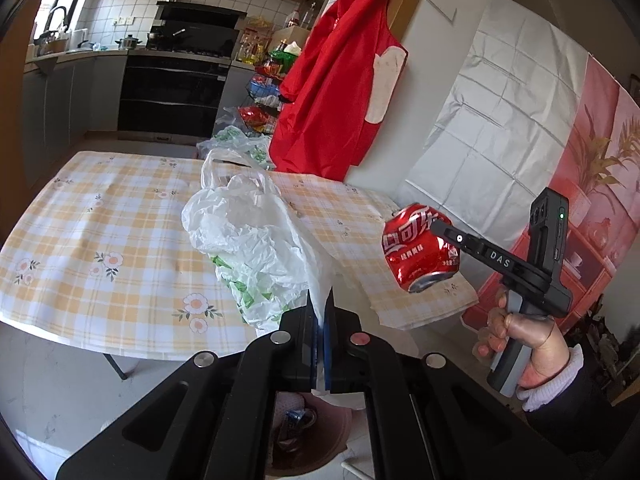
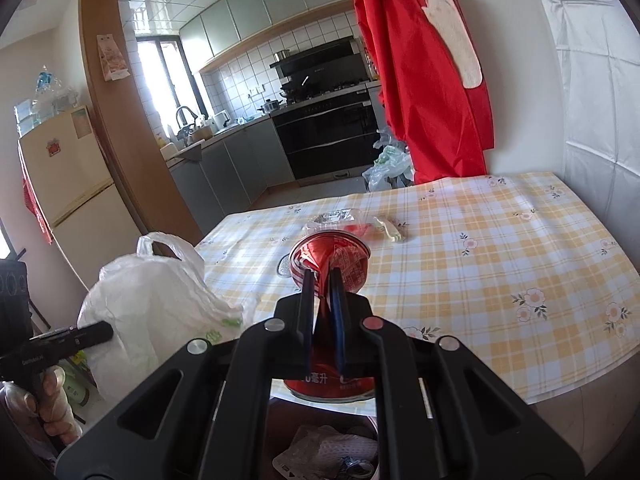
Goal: Collect trash
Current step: 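Open both grippers over the bin, dropping the white bag and red can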
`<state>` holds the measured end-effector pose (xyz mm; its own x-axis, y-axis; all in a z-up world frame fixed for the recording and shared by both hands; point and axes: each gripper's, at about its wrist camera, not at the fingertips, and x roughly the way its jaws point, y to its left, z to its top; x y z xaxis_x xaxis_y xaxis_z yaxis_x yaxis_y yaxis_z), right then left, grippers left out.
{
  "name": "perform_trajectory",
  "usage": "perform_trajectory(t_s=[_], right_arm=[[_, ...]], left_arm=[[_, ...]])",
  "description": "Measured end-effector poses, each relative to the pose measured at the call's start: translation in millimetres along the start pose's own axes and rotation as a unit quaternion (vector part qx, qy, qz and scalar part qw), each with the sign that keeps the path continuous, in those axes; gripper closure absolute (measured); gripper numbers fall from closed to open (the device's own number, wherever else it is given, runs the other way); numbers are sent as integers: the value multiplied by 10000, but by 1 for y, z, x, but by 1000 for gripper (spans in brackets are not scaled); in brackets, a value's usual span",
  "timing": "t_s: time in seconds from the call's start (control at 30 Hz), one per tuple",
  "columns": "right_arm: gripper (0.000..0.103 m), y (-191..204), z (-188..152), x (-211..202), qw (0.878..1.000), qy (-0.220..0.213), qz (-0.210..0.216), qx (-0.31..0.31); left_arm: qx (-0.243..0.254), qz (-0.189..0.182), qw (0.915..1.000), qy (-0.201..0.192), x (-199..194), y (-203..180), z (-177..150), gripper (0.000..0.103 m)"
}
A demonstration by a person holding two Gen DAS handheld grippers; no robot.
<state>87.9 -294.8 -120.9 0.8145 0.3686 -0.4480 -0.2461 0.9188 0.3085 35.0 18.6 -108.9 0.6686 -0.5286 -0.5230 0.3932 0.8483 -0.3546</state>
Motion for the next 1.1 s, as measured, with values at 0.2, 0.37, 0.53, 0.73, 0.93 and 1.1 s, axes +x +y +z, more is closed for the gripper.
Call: perform_trajectory(t_s=[0.2,0.37,0.53,0.73,0.93,1.1], right_arm=[[91,8,-2,-21,9999,-108,13,-65],[91,4,-6,-26,9999,-97,-24,-50],[91,-3,-10,-23,10000,-10,-56,11],[91,-5,-18,-14,9999,149,-21,58],[91,0,-25,-6,9996,263,31,26],[91,7,-26,-6,9995,299,71,-57]], left_arm=[[-59,-177,9971,734,20,-2,-23,101],[-135,-200,9916,1271,54,1,-46,101],[-36,130,9886,1501,79,3,-60,50],[2,438,9918,1203,76,9,-54,35],[-143,318,9924,1179,74,16,-47,34],[-113,319,9952,922,65,12,-40,34]])
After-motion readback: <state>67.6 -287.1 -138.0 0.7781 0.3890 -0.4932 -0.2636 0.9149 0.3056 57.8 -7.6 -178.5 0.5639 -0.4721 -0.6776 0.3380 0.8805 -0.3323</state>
